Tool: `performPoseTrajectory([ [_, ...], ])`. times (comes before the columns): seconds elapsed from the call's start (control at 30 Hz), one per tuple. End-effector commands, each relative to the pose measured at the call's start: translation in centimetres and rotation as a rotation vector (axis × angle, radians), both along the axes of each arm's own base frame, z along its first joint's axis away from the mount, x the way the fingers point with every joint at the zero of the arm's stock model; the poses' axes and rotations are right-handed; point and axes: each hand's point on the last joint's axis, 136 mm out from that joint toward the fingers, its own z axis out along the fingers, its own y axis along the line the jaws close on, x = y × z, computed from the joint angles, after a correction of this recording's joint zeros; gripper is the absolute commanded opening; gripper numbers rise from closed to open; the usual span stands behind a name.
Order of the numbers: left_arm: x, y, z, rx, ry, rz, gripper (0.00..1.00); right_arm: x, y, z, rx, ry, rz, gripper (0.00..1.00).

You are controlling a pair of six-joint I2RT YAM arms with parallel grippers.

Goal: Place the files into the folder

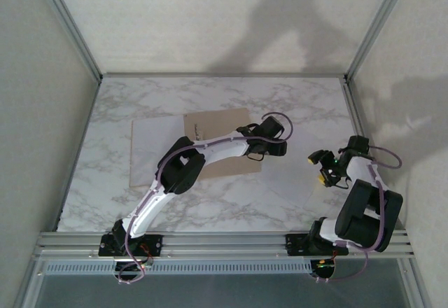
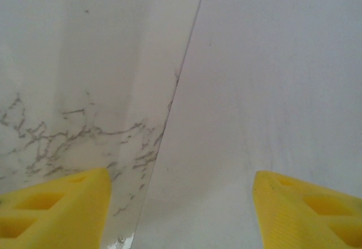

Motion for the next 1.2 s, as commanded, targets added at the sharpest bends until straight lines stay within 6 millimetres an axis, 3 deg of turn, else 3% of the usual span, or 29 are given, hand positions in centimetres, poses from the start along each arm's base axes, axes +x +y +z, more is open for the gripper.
performPoseTrajectory([
  [0.0, -0.9, -0.5, -0.8, 0.043, -0.001, -0.039, 0.68, 0.6, -0.6, -0.3, -0.008, 0.009, -0.019, 0.7],
  [0.23, -2.1, -1.2, -1.1, 0.054, 0.007, -0.062, 0.7, 1.4, -0.8, -1.0, 0.0, 0.023, -0.02, 0.69],
  [0.7, -2.7, -1.5, -1.4, 0.079, 0.006, -0.036, 0.76, 2.9, -0.7, -2.0, 0.003, 0.05, -0.006, 0.67],
  [1.0, -3.0, -1.1, -1.4, 0.075, 0.042, 0.035, 0.84, 3.6, -0.6, -1.6, 0.003, 0.044, 0.006, 0.66],
  [1.17, -3.8, -2.0, -1.0, 0.011, 0.086, 0.019, 0.86, 3.9, -0.3, -1.3, 0.014, 0.034, 0.008, 0.66],
])
